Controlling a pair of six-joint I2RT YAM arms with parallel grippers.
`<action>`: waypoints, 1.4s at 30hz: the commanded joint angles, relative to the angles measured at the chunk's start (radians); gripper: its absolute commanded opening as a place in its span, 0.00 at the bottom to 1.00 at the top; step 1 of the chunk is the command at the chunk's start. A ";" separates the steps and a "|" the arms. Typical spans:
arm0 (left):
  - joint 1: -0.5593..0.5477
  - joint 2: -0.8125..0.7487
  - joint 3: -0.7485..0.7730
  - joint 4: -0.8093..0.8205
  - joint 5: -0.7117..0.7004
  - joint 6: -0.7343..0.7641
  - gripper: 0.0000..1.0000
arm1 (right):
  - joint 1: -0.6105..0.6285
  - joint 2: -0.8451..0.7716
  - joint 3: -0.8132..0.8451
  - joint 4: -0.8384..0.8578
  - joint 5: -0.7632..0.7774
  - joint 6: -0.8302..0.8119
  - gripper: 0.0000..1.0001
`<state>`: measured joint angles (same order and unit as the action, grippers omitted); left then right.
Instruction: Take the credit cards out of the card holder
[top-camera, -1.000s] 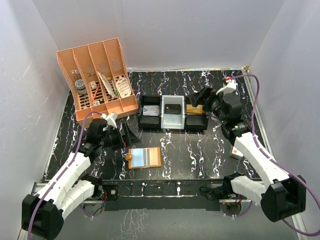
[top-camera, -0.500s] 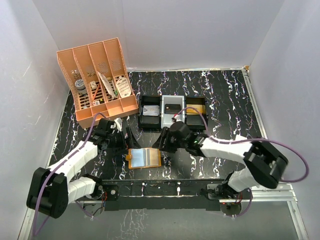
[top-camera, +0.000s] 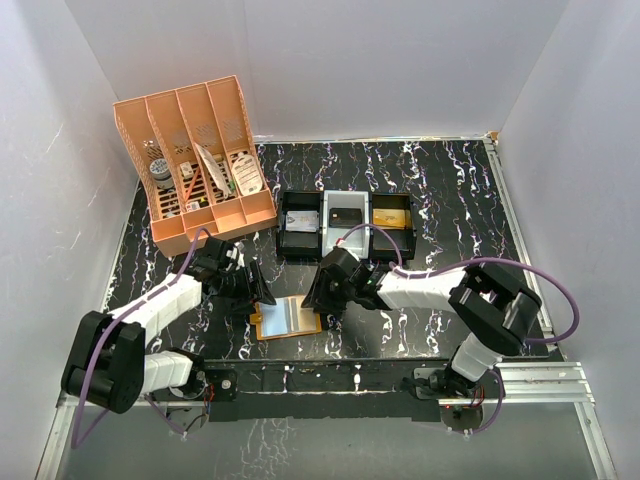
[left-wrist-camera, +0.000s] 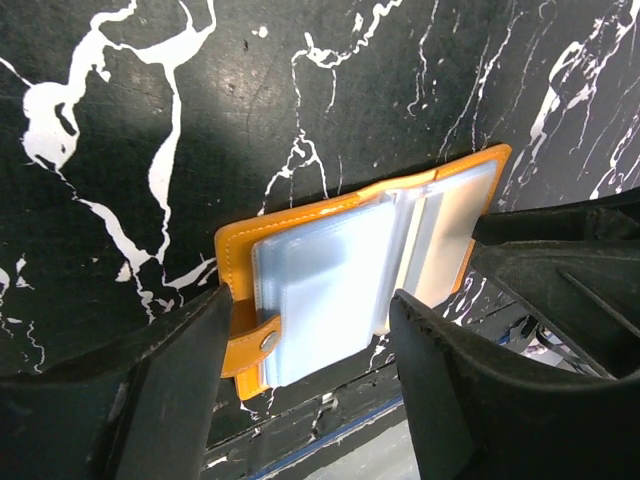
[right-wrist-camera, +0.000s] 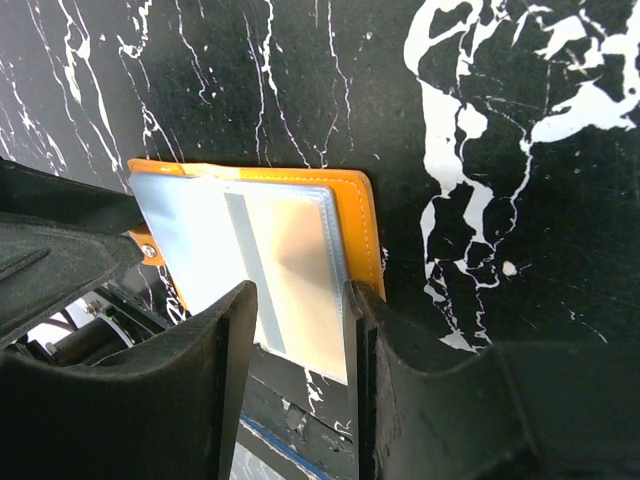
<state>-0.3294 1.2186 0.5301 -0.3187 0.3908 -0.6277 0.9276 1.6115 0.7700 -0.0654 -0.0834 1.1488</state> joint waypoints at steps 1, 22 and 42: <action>0.004 0.031 0.026 -0.022 0.000 0.008 0.60 | 0.003 -0.005 0.022 0.008 0.006 0.008 0.36; 0.004 0.042 0.006 0.004 0.023 -0.002 0.39 | 0.004 0.020 0.149 -0.086 -0.039 -0.072 0.18; 0.004 0.035 -0.002 0.019 0.049 -0.009 0.33 | 0.006 0.021 0.196 -0.127 -0.076 -0.088 0.07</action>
<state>-0.3229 1.2663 0.5365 -0.2939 0.4038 -0.6323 0.9230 1.6463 0.8967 -0.1879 -0.1650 1.0710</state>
